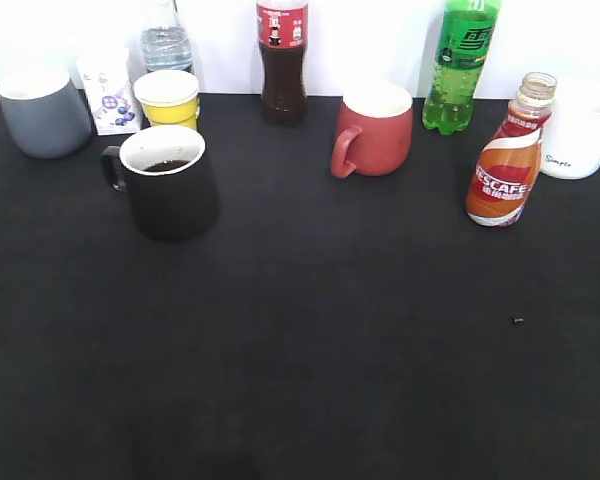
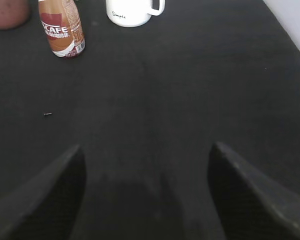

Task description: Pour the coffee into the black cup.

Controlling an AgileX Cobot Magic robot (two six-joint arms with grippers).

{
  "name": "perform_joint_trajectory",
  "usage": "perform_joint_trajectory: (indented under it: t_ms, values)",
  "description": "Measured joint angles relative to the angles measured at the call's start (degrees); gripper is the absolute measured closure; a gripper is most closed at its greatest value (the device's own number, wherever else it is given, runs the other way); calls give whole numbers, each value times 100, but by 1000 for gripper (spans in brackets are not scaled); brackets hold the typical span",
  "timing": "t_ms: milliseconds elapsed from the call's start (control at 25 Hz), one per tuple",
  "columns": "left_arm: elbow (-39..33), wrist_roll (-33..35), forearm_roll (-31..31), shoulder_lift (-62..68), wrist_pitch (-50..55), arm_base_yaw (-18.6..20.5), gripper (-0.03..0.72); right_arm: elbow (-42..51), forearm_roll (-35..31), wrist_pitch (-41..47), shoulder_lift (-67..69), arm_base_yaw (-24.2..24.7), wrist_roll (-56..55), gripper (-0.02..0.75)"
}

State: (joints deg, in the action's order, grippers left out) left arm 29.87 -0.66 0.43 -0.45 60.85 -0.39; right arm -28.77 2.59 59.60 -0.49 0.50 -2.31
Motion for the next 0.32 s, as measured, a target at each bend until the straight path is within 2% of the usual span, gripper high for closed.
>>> perform_joint_trajectory:
  t_ms: [320]
  values:
    - [0, 0, 0, 0, 0, 0, 381, 0, 0, 0, 0, 0, 0, 147]
